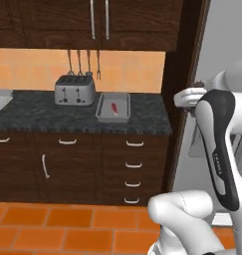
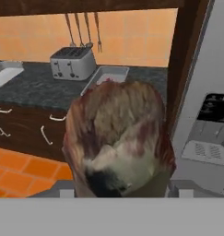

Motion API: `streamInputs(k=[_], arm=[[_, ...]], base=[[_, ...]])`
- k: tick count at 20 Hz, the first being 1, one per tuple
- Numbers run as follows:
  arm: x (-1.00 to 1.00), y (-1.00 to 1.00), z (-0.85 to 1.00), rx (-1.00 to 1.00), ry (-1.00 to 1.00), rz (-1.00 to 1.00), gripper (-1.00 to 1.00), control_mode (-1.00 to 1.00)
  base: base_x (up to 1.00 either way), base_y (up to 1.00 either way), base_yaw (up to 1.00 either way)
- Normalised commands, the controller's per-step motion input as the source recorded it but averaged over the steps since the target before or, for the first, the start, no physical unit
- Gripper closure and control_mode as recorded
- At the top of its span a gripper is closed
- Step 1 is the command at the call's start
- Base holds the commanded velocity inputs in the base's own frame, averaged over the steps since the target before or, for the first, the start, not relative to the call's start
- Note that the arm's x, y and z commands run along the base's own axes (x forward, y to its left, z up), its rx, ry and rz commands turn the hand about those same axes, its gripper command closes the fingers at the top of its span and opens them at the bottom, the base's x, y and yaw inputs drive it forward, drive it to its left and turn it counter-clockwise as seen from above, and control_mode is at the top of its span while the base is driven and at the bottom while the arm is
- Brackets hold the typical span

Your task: Place one sweet potato and one steak in each tupperware on the nearby counter, to pack two identical lunches.

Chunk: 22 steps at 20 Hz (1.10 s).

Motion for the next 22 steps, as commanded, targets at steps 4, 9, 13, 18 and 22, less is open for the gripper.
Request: streamInputs(k=[4,9,13,18,22], arm=[[0.0,0.0,0.0,0.0,0.0,0.0,1.0,1.0],[0.0,0.0,0.0,0.0,0.0,0.0,1.0,1.0],[0.0,0.0,0.0,0.0,0.0,0.0,1.0,1.0],[0.0,0.0,0.0,0.0,0.0,0.0,1.0,1.0],[0.0,0.0,0.0,0.0,0.0,0.0,1.0,1.0]], base=[[0.22,1.0,0.11],[0.31,1.0,0.07],[0.48,1.0,0.02],[0.82,1.0,0.0],[1.0,1.0,0.0]])
